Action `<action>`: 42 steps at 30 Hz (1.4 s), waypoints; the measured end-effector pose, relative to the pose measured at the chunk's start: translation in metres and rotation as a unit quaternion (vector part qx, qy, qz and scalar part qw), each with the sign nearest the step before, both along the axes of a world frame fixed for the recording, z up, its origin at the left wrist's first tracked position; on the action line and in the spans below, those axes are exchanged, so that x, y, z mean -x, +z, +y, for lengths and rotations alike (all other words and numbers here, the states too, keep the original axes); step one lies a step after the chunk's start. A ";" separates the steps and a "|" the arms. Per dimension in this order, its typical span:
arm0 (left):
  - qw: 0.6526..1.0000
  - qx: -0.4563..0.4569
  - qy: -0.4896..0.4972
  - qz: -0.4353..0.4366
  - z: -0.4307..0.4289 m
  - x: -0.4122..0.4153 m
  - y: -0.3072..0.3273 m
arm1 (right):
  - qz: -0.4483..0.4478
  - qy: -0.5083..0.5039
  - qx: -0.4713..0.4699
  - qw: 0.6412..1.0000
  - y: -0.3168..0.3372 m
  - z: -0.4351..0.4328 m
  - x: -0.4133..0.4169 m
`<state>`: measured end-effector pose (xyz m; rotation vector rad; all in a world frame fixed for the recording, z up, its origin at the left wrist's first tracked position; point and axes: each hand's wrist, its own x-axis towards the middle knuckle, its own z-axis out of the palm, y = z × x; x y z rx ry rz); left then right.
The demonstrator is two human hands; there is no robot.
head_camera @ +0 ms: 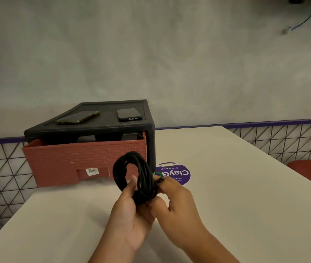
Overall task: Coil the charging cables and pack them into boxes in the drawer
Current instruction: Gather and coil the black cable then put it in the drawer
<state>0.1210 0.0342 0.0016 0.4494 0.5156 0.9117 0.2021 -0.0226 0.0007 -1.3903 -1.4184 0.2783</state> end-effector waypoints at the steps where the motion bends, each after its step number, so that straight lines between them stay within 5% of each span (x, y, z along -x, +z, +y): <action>1: 1.000 0.005 -0.006 0.003 -0.001 -0.001 0.000 | 0.008 0.002 -0.009 1.000 0.000 -0.001 0.002; 7: 0.999 0.043 0.013 -0.003 0.000 -0.002 0.001 | 0.230 -0.002 -0.041 0.972 0.011 -0.003 0.003; 10: 0.999 0.049 0.023 0.003 0.000 -0.004 -0.002 | 0.251 -0.022 -0.087 0.964 0.015 -0.006 0.005; 15: 0.997 0.023 0.056 0.040 -0.003 -0.005 -0.002 | -0.056 -0.164 -0.218 0.960 0.006 0.000 0.003; 17: 0.997 0.005 0.054 0.062 -0.003 -0.002 0.001 | -0.095 -0.182 -0.211 0.956 0.003 0.003 -0.002; 20: 0.993 -0.036 0.050 0.105 -0.006 0.000 0.005 | -0.010 -0.071 -0.050 0.996 0.011 0.000 -0.007; 22: 0.990 -0.051 0.055 0.120 -0.009 -0.001 0.008 | 0.110 0.052 0.037 0.992 0.013 -0.002 -0.010; 29: 0.981 -0.069 0.067 0.167 -0.013 -0.005 0.007 | 0.277 0.057 0.058 0.957 0.005 0.006 -0.018; 40: 0.948 -0.121 0.186 0.230 -0.005 -0.003 0.002 | 0.258 0.271 0.091 0.923 0.007 0.001 -0.018; 42: 0.941 -0.133 0.180 0.256 -0.004 -0.003 -0.002 | 0.252 0.250 0.084 0.931 0.003 0.003 -0.015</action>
